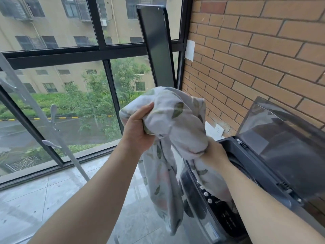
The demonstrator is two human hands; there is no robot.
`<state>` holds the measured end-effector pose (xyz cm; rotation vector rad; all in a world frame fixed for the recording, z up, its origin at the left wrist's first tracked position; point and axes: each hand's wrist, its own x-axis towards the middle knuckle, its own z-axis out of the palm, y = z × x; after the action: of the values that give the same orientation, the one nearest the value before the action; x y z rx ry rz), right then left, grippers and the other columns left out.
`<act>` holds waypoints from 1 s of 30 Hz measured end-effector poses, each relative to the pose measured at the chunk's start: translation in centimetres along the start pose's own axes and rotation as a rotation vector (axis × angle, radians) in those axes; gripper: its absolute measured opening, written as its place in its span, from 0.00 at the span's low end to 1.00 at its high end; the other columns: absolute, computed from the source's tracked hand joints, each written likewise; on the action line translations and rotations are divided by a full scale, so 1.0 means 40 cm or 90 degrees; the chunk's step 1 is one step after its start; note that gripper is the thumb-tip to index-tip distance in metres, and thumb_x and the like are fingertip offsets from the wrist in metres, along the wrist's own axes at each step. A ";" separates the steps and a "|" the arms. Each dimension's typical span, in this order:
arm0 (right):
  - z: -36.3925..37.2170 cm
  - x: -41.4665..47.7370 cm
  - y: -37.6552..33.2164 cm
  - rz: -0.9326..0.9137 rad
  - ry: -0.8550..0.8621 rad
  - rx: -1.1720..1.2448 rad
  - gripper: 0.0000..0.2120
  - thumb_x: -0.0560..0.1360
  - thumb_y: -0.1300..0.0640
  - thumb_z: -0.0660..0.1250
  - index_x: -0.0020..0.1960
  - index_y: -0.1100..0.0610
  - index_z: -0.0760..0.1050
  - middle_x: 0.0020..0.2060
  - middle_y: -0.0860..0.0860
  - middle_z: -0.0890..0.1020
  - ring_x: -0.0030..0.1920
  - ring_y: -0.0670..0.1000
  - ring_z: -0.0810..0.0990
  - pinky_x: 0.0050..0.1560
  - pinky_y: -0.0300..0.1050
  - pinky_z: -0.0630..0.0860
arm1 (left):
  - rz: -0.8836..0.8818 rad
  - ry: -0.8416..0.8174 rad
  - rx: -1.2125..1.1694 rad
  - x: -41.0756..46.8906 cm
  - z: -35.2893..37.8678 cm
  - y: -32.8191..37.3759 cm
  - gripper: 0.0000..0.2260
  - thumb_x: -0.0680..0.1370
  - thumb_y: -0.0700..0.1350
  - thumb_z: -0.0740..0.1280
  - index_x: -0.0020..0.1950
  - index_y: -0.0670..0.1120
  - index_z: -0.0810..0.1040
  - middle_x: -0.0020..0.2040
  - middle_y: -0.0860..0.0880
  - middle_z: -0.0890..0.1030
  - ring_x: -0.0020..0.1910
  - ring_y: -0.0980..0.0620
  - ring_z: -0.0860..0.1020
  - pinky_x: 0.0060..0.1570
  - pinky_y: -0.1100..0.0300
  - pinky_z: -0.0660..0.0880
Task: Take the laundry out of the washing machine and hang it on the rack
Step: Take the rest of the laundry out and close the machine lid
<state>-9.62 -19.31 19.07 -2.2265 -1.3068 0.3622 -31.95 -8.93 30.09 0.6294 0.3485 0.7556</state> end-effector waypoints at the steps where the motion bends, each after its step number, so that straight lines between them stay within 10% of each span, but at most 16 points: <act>1: -0.037 0.008 -0.013 -0.003 0.064 0.071 0.12 0.72 0.50 0.70 0.55 0.46 0.76 0.46 0.44 0.82 0.46 0.47 0.81 0.44 0.44 0.78 | 0.002 0.020 0.002 0.001 -0.008 -0.005 0.21 0.74 0.42 0.68 0.67 0.39 0.75 0.59 0.40 0.80 0.57 0.42 0.79 0.57 0.49 0.75; 7: -0.272 0.036 -0.159 -0.039 0.383 0.444 0.07 0.74 0.47 0.56 0.39 0.49 0.66 0.32 0.38 0.77 0.33 0.42 0.71 0.36 0.47 0.67 | -0.005 0.288 0.294 0.013 -0.049 -0.091 0.14 0.67 0.32 0.67 0.52 0.33 0.81 0.48 0.37 0.83 0.44 0.40 0.83 0.42 0.44 0.81; 10: -0.300 0.017 -0.225 -0.137 0.348 0.276 0.03 0.77 0.50 0.57 0.46 0.49 0.67 0.38 0.44 0.79 0.37 0.48 0.75 0.35 0.49 0.70 | 0.079 0.294 0.507 0.006 -0.035 -0.124 0.16 0.63 0.37 0.67 0.50 0.39 0.83 0.49 0.38 0.85 0.48 0.42 0.83 0.46 0.38 0.79; 13: -0.262 0.003 -0.249 -0.255 0.292 0.084 0.01 0.79 0.57 0.59 0.50 0.52 0.69 0.41 0.50 0.78 0.36 0.55 0.75 0.33 0.47 0.70 | 0.141 0.150 0.638 -0.005 -0.011 -0.127 0.14 0.65 0.40 0.70 0.50 0.48 0.84 0.45 0.55 0.85 0.44 0.58 0.79 0.41 0.59 0.79; 16: -0.226 0.011 -0.251 -0.250 0.251 -0.057 0.04 0.80 0.60 0.57 0.51 0.53 0.69 0.44 0.52 0.76 0.39 0.58 0.74 0.34 0.49 0.68 | 0.040 0.129 0.447 -0.012 -0.004 -0.082 0.13 0.67 0.49 0.70 0.50 0.49 0.85 0.42 0.52 0.85 0.43 0.51 0.81 0.34 0.64 0.76; 20: -0.173 0.014 -0.263 -0.238 0.219 -0.139 0.05 0.80 0.60 0.56 0.53 0.53 0.68 0.42 0.52 0.73 0.40 0.60 0.77 0.35 0.48 0.65 | -0.063 0.030 0.365 -0.026 -0.020 -0.066 0.33 0.69 0.71 0.67 0.64 0.49 0.80 0.59 0.44 0.83 0.58 0.45 0.82 0.59 0.48 0.78; 25: -0.135 0.012 -0.285 -0.269 0.105 0.014 0.10 0.73 0.59 0.65 0.53 0.49 0.70 0.45 0.51 0.76 0.42 0.54 0.75 0.40 0.47 0.73 | 0.012 0.123 0.479 -0.038 -0.024 -0.108 0.22 0.61 0.51 0.83 0.53 0.50 0.86 0.51 0.46 0.86 0.52 0.47 0.84 0.54 0.47 0.80; 28: -0.142 0.004 -0.256 -0.234 -0.069 0.187 0.24 0.63 0.59 0.73 0.54 0.40 0.71 0.49 0.45 0.78 0.44 0.41 0.77 0.39 0.30 0.73 | 0.114 0.197 0.465 -0.040 -0.054 -0.091 0.14 0.62 0.35 0.73 0.46 0.45 0.86 0.46 0.44 0.86 0.44 0.48 0.82 0.45 0.48 0.81; 30: -0.131 -0.003 -0.220 -0.221 -0.177 0.311 0.38 0.60 0.57 0.79 0.61 0.32 0.69 0.56 0.43 0.76 0.50 0.41 0.80 0.48 0.36 0.79 | 0.156 0.228 0.432 -0.045 -0.071 -0.072 0.15 0.60 0.32 0.69 0.43 0.43 0.85 0.41 0.45 0.84 0.40 0.49 0.80 0.40 0.53 0.79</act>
<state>-13.57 -17.55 28.38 -1.5538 -1.5180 0.7824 -33.12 -10.72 26.19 1.1919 0.8883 0.9935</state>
